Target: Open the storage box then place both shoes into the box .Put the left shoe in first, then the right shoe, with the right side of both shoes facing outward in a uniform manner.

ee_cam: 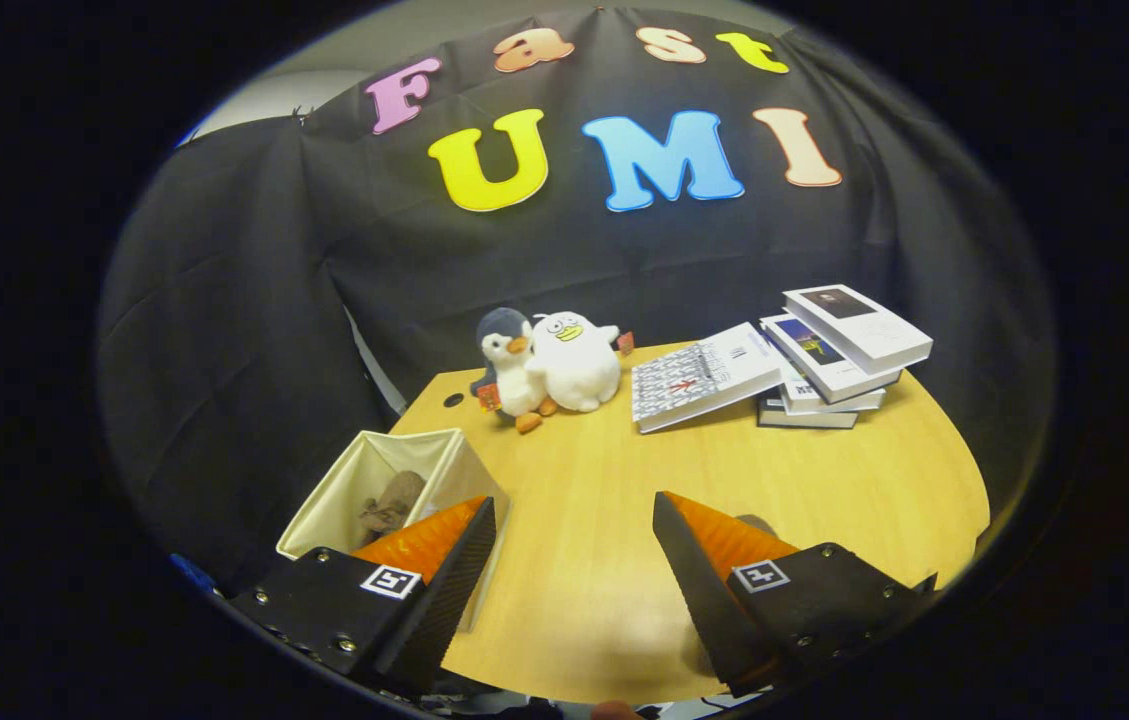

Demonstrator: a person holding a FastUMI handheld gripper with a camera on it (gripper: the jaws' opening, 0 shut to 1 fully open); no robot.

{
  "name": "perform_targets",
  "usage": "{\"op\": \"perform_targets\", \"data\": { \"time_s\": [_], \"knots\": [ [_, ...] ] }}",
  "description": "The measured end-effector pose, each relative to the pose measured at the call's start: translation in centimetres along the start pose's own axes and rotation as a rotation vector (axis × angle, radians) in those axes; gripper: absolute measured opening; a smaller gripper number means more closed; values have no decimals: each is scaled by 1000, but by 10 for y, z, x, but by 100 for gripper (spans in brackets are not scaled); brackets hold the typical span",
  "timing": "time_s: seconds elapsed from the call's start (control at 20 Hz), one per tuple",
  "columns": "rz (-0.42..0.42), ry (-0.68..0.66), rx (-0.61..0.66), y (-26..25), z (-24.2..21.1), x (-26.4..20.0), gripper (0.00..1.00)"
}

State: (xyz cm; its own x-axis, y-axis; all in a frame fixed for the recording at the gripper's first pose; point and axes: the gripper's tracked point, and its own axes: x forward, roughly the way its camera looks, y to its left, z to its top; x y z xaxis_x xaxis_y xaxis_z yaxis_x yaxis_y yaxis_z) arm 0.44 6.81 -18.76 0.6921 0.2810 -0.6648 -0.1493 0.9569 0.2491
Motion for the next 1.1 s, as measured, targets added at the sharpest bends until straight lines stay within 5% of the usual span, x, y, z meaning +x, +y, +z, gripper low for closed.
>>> {"op": "perform_targets", "data": {
  "time_s": [0.5,1.1],
  "knots": [
    [-139,97,16,-117,-67,-5,98],
    [-173,327,-32,-167,-161,27,93]
  ]
}}
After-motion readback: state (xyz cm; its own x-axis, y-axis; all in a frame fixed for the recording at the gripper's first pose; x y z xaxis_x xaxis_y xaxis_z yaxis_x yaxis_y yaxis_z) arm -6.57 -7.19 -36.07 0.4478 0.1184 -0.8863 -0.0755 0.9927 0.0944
